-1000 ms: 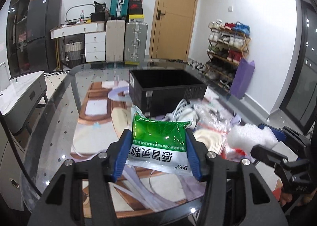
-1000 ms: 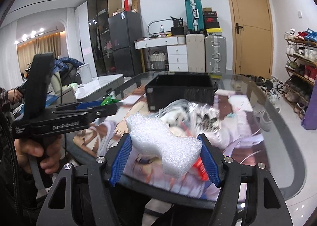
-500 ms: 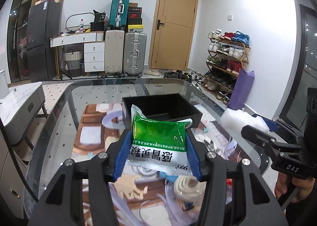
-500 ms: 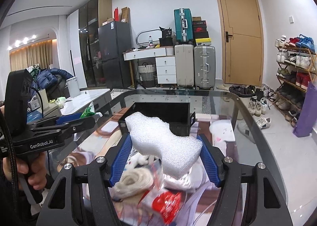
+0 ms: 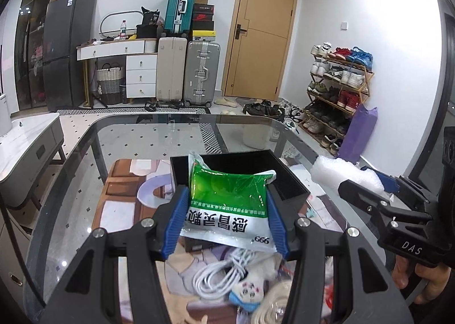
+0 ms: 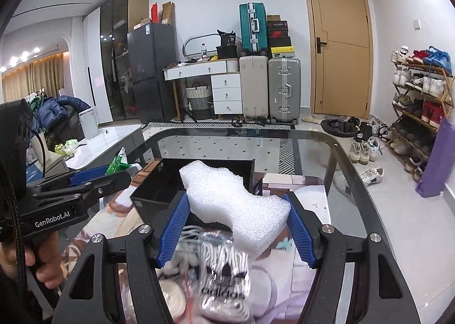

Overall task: Organize soft objects
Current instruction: 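Carry packet and foam over the black box and release both inside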

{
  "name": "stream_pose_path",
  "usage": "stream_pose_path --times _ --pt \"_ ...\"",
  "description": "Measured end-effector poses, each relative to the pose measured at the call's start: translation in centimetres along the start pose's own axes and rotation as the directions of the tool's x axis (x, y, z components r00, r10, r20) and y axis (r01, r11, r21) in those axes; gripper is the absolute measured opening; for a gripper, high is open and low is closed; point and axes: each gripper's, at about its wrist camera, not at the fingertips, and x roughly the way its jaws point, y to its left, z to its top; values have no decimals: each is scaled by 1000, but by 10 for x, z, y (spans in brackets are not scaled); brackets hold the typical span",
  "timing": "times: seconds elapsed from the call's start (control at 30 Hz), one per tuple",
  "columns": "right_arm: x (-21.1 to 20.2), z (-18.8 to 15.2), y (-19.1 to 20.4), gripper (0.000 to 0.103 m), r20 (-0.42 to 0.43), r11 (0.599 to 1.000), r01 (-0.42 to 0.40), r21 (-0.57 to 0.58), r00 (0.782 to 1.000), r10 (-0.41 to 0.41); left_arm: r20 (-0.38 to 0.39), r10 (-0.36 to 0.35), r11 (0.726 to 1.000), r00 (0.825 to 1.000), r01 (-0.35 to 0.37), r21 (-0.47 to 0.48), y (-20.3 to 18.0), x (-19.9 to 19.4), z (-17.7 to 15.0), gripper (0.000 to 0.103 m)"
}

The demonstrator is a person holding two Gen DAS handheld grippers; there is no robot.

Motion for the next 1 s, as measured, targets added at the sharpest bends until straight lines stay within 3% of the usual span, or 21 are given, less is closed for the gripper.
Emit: stream_pose_path --times 0.57,0.73,1.0 --pt "107 26 10 69 -83 994 15 -112 996 -24 -72 37 999 997 -36 21 5 67 5 52" --pt "122 24 10 69 -97 989 27 -145 994 -41 -65 56 997 996 -53 57 0 72 3 53" --pt "132 12 13 69 -113 977 22 -214 992 -47 -71 33 999 997 -31 31 5 72 7 53"
